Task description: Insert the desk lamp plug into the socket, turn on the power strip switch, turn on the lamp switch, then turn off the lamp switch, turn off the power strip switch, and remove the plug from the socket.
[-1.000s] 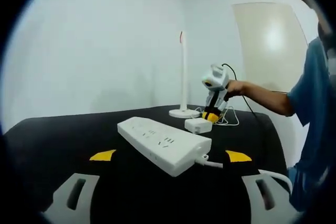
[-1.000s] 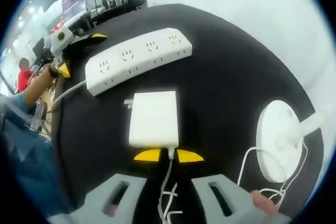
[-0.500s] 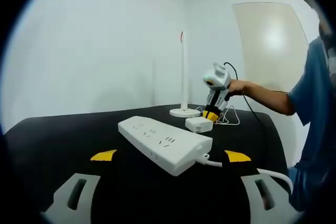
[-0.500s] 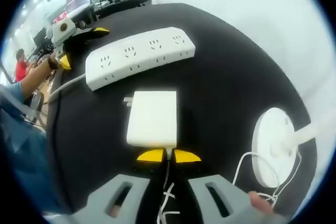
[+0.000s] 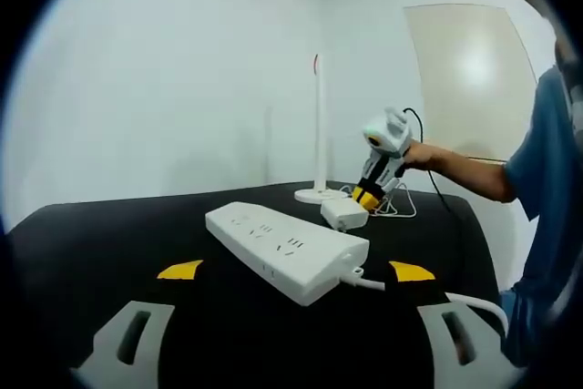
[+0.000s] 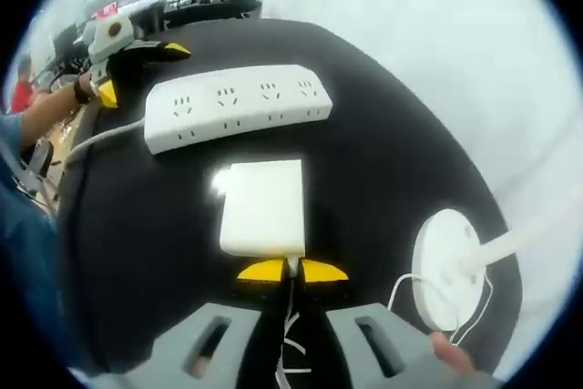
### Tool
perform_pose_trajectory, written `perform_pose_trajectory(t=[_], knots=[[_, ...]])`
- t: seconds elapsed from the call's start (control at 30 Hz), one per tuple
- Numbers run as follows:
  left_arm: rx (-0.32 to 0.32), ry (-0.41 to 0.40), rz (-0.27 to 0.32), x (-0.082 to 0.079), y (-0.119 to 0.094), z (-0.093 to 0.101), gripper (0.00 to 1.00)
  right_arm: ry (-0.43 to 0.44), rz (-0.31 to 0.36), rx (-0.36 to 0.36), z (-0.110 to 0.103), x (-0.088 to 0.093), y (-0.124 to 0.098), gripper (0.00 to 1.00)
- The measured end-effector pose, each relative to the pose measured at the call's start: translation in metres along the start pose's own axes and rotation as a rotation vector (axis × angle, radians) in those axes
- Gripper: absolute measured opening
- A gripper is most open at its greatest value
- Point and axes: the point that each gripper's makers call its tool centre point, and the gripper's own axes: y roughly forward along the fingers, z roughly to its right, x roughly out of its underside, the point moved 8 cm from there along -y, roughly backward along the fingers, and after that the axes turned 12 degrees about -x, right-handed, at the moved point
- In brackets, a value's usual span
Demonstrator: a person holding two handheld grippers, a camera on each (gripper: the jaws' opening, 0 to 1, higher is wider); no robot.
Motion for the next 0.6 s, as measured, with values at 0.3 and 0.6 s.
perform_pose_trajectory(t=[0.3,0.6], knots=[[0.001,-0.001,0.003,0.000,-0.001,-0.001,0.76,-0.079,0.006,0.105,-0.012,-0.003,-0.002,0.06],[-0.003,0.002,0.000,0.001,0.001,-0.004,0.76,-0.143,0.017,0.170,-0.014,-0.007,-0.001,0.06]])
